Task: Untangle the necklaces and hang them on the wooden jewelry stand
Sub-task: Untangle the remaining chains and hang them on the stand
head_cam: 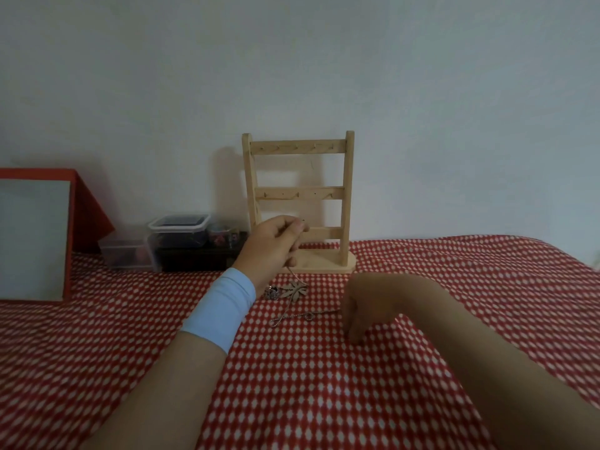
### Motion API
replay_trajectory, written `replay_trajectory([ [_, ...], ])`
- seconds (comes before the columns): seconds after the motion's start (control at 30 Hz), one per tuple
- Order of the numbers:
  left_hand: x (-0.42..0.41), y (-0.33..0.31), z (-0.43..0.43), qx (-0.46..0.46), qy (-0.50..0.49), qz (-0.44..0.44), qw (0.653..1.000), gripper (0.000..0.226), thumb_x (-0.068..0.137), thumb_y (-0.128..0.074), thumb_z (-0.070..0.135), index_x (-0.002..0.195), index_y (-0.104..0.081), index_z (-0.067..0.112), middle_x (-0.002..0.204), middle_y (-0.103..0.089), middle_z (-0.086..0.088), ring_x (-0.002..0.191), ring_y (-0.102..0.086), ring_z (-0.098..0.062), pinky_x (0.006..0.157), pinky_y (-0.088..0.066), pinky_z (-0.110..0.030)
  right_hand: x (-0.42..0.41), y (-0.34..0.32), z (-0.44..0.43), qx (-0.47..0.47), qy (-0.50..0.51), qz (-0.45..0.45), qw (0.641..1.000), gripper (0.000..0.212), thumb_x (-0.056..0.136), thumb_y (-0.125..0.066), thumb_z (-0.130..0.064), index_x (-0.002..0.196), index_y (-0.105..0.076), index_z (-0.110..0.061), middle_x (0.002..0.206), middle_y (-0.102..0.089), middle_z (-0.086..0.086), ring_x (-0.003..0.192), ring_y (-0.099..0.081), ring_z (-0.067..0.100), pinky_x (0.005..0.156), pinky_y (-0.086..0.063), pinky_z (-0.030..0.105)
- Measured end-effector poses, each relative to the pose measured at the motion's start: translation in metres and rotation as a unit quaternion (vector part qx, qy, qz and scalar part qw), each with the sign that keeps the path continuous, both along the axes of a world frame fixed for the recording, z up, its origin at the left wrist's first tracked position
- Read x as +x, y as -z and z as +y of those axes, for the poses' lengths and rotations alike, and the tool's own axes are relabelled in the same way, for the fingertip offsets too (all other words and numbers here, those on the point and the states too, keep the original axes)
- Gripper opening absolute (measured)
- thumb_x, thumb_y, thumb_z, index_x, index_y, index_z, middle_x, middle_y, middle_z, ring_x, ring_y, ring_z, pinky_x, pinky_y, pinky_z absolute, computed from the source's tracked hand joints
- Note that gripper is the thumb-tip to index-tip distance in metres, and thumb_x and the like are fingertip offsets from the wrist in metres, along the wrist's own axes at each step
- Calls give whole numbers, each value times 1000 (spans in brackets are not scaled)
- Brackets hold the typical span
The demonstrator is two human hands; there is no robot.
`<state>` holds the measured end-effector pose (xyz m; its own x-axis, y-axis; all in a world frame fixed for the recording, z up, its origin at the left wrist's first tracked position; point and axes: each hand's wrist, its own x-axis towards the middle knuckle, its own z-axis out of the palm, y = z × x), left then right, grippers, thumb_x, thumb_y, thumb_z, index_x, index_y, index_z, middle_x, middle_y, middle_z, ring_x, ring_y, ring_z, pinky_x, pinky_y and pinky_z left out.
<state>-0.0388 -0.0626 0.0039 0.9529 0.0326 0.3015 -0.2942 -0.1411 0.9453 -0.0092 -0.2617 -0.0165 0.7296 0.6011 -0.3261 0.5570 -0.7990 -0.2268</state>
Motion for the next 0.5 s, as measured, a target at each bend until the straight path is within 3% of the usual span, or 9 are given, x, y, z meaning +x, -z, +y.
replay_trajectory([
  [0.1,-5,3,1,87,14,18,996,26,103,-46,22,98,-72,19,69,-52,6,58,-45,-7,59,-44,-21,-5,-4,2,78,8,12,997,13,92,-72,-35,103,-78,-30,90,-71,-22,89,-64,-4,94,-50,27],
  [0.17,-8,7,2,79,40,50,995,28,103,-44,16,99,-71,19,69,-53,7,53,-42,-4,53,-40,-17,-8,-9,5,195,27,11,980,8,96,-67,-29,97,-75,-30,91,-74,-15,88,-67,-2,84,-49,17],
  [0.33,-8,9,14,36,52,55,996,27,100,-45,4,99,-69,14,75,-61,4,57,-46,-7,48,-37,-14,-10,-18,17,472,74,98,873,11,96,-66,-9,95,-76,-3,86,-76,7,76,-71,16,75,-58,22],
  [0.4,-4,6,21,23,42,51,998,25,99,-47,4,99,-70,14,73,-65,7,57,-50,-8,50,-40,-15,-5,-21,25,519,86,145,838,10,95,-67,-6,94,-77,-6,89,-76,11,69,-68,19,70,-59,27],
  [0.5,5,1,37,20,29,50,998,21,98,-53,7,109,-67,18,70,-67,8,60,-55,-10,52,-41,-17,6,-26,33,535,77,196,818,22,96,-64,-4,94,-81,-18,109,-76,11,60,-59,14,64,-57,28],
])
